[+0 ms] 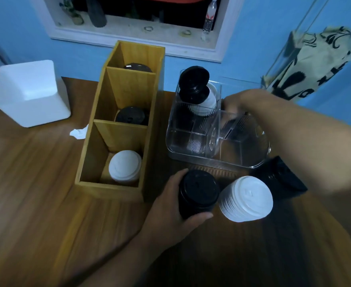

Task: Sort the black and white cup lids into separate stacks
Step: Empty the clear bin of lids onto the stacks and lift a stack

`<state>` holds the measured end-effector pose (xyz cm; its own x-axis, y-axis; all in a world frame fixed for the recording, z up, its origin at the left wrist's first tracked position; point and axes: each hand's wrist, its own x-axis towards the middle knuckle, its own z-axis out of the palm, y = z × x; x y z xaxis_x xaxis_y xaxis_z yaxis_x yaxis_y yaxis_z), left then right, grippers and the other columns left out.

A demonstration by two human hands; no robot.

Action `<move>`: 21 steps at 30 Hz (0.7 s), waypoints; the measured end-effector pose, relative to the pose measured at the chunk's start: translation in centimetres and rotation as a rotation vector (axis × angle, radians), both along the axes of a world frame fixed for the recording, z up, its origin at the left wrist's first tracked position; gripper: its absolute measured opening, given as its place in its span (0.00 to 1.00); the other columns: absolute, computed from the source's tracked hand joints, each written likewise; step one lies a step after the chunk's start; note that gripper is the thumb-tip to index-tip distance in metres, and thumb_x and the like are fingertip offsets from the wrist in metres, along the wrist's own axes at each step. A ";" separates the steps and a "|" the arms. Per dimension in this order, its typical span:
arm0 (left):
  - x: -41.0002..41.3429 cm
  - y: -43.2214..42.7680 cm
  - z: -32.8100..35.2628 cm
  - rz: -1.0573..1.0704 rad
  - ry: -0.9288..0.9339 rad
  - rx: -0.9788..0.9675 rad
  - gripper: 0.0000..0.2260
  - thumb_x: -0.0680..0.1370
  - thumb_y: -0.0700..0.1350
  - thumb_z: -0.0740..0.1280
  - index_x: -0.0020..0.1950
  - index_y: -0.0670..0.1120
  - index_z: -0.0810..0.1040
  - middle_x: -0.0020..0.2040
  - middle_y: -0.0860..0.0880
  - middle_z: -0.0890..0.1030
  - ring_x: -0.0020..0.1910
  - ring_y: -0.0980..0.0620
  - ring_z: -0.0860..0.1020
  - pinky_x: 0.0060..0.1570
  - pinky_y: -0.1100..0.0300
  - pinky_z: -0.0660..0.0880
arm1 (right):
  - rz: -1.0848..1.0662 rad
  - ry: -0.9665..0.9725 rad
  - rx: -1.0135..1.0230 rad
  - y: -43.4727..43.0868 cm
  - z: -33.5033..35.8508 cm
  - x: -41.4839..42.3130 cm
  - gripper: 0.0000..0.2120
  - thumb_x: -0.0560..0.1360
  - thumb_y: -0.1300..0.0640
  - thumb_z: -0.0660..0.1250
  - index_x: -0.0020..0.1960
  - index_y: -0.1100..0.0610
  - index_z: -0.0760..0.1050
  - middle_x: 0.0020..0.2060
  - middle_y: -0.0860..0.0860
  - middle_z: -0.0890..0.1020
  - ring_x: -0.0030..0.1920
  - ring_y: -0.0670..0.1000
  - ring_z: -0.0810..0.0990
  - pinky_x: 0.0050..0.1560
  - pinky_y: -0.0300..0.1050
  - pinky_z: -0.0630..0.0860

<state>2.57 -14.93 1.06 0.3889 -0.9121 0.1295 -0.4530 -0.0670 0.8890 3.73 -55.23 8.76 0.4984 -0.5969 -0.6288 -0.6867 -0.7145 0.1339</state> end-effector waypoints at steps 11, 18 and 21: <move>-0.1 0.1 0.1 0.009 0.008 -0.013 0.42 0.69 0.65 0.77 0.74 0.73 0.52 0.71 0.69 0.67 0.72 0.66 0.69 0.66 0.75 0.64 | -0.153 -0.369 -0.087 7.5 12.7 -4.3 0.23 0.73 0.43 0.72 0.63 0.52 0.74 0.55 0.56 0.80 0.43 0.59 0.86 0.44 0.51 0.82; 0.0 0.1 0.2 0.008 0.025 -0.013 0.41 0.67 0.67 0.75 0.72 0.72 0.54 0.67 0.77 0.65 0.70 0.74 0.65 0.62 0.80 0.62 | -0.359 -1.104 0.467 19.5 13.2 -15.0 0.19 0.78 0.46 0.70 0.68 0.45 0.76 0.54 0.51 0.86 0.53 0.52 0.85 0.59 0.57 0.81; 0.0 0.2 0.5 -0.002 0.034 -0.025 0.41 0.68 0.65 0.76 0.72 0.73 0.54 0.70 0.69 0.68 0.71 0.70 0.68 0.64 0.77 0.64 | -0.478 -1.231 0.868 27.2 9.8 -20.5 0.24 0.74 0.37 0.71 0.65 0.49 0.81 0.57 0.57 0.85 0.59 0.60 0.83 0.60 0.55 0.80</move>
